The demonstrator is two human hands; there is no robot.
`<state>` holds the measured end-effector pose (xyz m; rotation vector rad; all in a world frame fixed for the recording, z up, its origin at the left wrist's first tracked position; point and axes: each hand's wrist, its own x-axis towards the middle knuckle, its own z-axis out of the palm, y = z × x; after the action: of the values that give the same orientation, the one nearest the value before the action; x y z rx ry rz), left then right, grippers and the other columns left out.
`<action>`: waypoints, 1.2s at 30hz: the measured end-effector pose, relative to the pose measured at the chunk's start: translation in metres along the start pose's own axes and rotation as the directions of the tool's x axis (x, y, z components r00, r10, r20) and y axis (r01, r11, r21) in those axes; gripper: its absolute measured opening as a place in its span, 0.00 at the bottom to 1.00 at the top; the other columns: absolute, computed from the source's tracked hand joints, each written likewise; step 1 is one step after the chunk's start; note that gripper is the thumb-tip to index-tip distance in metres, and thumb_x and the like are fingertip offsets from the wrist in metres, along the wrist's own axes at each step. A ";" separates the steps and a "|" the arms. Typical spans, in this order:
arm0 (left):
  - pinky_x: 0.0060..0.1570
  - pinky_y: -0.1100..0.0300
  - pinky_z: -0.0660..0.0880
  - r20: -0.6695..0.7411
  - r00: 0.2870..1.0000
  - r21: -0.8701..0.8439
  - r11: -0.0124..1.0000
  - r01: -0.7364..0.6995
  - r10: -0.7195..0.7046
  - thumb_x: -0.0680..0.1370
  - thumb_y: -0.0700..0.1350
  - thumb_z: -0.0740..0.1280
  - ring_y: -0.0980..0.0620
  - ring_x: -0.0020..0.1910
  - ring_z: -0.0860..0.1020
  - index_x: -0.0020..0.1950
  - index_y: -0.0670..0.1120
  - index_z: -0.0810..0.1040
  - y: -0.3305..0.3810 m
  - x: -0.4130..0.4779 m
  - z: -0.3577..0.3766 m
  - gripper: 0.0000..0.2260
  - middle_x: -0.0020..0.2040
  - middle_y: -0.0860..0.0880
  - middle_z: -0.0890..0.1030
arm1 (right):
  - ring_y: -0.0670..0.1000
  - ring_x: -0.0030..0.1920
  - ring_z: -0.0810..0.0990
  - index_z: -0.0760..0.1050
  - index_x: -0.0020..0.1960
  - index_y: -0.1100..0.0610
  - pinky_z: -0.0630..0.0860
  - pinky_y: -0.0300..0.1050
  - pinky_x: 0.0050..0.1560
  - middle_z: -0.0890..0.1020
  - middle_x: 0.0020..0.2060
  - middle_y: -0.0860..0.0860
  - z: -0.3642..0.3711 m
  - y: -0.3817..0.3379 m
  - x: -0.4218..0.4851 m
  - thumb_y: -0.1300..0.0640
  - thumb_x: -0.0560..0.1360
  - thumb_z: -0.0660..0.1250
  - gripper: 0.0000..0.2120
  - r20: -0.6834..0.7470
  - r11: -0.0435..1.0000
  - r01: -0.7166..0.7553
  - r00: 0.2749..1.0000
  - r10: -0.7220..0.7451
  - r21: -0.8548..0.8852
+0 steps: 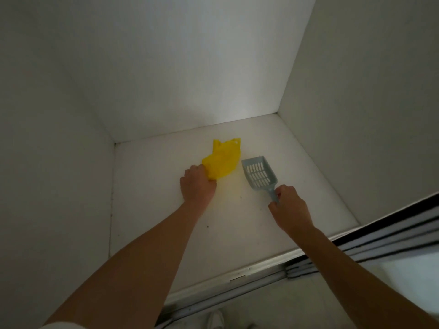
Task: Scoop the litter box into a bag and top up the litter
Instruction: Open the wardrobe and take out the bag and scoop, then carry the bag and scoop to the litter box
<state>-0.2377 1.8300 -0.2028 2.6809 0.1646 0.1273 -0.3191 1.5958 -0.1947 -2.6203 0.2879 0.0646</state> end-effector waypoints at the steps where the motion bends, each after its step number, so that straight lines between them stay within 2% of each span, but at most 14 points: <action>1: 0.50 0.51 0.72 0.007 1.000 -0.052 0.999 0.006 -0.006 0.77 0.45 0.65 0.36 0.52 0.79 0.55 0.43 0.77 0.004 -0.004 -0.002 0.09 0.50 0.40 0.82 | 0.49 0.40 0.78 0.70 0.51 0.55 0.79 0.45 0.42 0.75 0.47 0.52 -0.002 0.003 -0.004 0.55 0.79 0.65 0.06 -0.001 1.000 -0.008 1.000 0.008 -0.004; 4: 0.48 0.52 0.73 0.034 0.999 -0.177 0.984 0.032 -0.027 0.78 0.47 0.66 0.35 0.51 0.81 0.59 0.43 0.75 0.021 -0.018 -0.011 0.12 0.50 0.39 0.83 | 0.50 0.40 0.78 0.67 0.53 0.55 0.76 0.43 0.39 0.76 0.46 0.53 -0.012 0.007 -0.015 0.57 0.80 0.63 0.05 -0.003 0.999 -0.034 0.999 0.034 0.011; 6: 0.45 0.54 0.71 0.040 0.999 -0.204 0.979 0.020 -0.012 0.78 0.47 0.67 0.36 0.51 0.81 0.61 0.43 0.73 0.031 -0.030 -0.017 0.14 0.51 0.38 0.83 | 0.51 0.38 0.79 0.64 0.53 0.55 0.75 0.44 0.36 0.77 0.42 0.52 -0.019 0.009 -0.022 0.59 0.80 0.61 0.06 -0.008 0.999 -0.043 0.999 0.043 0.020; 9: 0.45 0.55 0.69 0.082 0.997 -0.226 0.974 0.019 0.000 0.78 0.50 0.68 0.37 0.54 0.80 0.64 0.42 0.69 0.046 -0.050 -0.026 0.20 0.54 0.40 0.82 | 0.49 0.32 0.77 0.63 0.53 0.55 0.69 0.41 0.29 0.76 0.37 0.50 -0.027 0.013 -0.034 0.58 0.81 0.59 0.05 -0.028 0.999 -0.050 0.998 0.050 0.013; 14: 0.54 0.52 0.73 0.167 0.985 -0.258 0.963 0.078 -0.035 0.74 0.53 0.71 0.38 0.60 0.78 0.67 0.44 0.67 0.063 -0.082 -0.031 0.26 0.61 0.42 0.78 | 0.49 0.32 0.78 0.66 0.53 0.54 0.79 0.47 0.34 0.77 0.35 0.49 -0.041 0.030 -0.057 0.52 0.82 0.58 0.06 -0.060 0.999 -0.030 0.998 0.031 0.019; 16: 0.57 0.51 0.72 0.194 0.980 -0.262 0.961 0.089 -0.037 0.74 0.52 0.71 0.38 0.61 0.77 0.68 0.43 0.66 0.069 -0.097 -0.029 0.27 0.63 0.42 0.77 | 0.49 0.34 0.78 0.68 0.52 0.54 0.79 0.48 0.36 0.77 0.36 0.49 -0.047 0.040 -0.068 0.50 0.83 0.57 0.07 -0.063 1.000 -0.017 0.998 0.018 0.025; 19: 0.51 0.53 0.72 0.180 0.984 -0.245 0.968 0.060 -0.015 0.75 0.46 0.70 0.38 0.58 0.78 0.63 0.42 0.70 0.081 -0.117 -0.028 0.19 0.59 0.41 0.79 | 0.49 0.34 0.77 0.70 0.52 0.54 0.77 0.46 0.35 0.77 0.35 0.49 -0.055 0.056 -0.085 0.49 0.83 0.56 0.09 -0.075 1.000 0.002 0.997 -0.001 0.014; 22: 0.47 0.56 0.70 0.162 0.985 -0.263 0.965 -0.018 0.063 0.75 0.42 0.70 0.38 0.53 0.80 0.58 0.43 0.74 0.093 -0.132 -0.029 0.13 0.53 0.40 0.82 | 0.48 0.33 0.76 0.69 0.53 0.53 0.72 0.44 0.31 0.76 0.35 0.48 -0.064 0.068 -0.102 0.47 0.83 0.55 0.10 -0.103 1.000 -0.007 0.995 0.004 -0.030; 25: 0.50 0.53 0.73 0.175 0.970 -0.265 0.957 -0.121 0.171 0.75 0.43 0.70 0.36 0.54 0.80 0.60 0.42 0.75 0.111 -0.139 -0.026 0.15 0.53 0.38 0.82 | 0.48 0.33 0.75 0.69 0.53 0.53 0.67 0.42 0.29 0.75 0.34 0.47 -0.077 0.083 -0.122 0.47 0.83 0.54 0.11 -0.145 0.998 -0.048 0.989 0.040 -0.048; 27: 0.52 0.51 0.73 0.184 0.952 -0.267 0.945 -0.190 0.243 0.76 0.43 0.70 0.35 0.55 0.79 0.62 0.41 0.74 0.129 -0.143 -0.023 0.16 0.54 0.37 0.82 | 0.51 0.34 0.76 0.70 0.54 0.53 0.69 0.43 0.31 0.76 0.35 0.48 -0.089 0.095 -0.137 0.46 0.83 0.54 0.12 -0.192 0.993 -0.095 0.978 0.080 -0.072; 30: 0.52 0.49 0.73 0.189 0.908 -0.288 0.905 -0.313 0.374 0.76 0.43 0.70 0.34 0.56 0.79 0.64 0.40 0.72 0.157 -0.150 -0.019 0.18 0.56 0.36 0.81 | 0.54 0.36 0.76 0.70 0.55 0.54 0.71 0.45 0.35 0.80 0.40 0.51 -0.106 0.112 -0.158 0.47 0.83 0.54 0.12 -0.263 0.981 -0.174 0.954 0.145 -0.090; 33: 0.49 0.50 0.73 0.201 0.848 -0.337 0.847 -0.410 0.491 0.76 0.43 0.70 0.34 0.54 0.79 0.63 0.40 0.72 0.183 -0.160 -0.013 0.18 0.54 0.36 0.82 | 0.52 0.33 0.74 0.68 0.51 0.53 0.69 0.44 0.33 0.77 0.36 0.48 -0.118 0.127 -0.184 0.47 0.83 0.54 0.10 -0.337 0.962 -0.252 0.919 0.205 -0.103; 36: 0.46 0.54 0.71 0.242 0.769 -0.380 0.787 -0.486 0.592 0.77 0.44 0.70 0.36 0.52 0.80 0.64 0.41 0.73 0.198 -0.174 -0.007 0.17 0.54 0.39 0.82 | 0.50 0.31 0.76 0.69 0.49 0.52 0.73 0.45 0.31 0.75 0.33 0.46 -0.118 0.137 -0.211 0.46 0.83 0.54 0.11 -0.404 0.943 -0.326 0.873 0.273 -0.069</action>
<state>-0.3919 1.6325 -0.1205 2.3156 -0.7071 -0.1430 -0.5559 1.4620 -0.1361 -2.6820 0.8592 -0.3503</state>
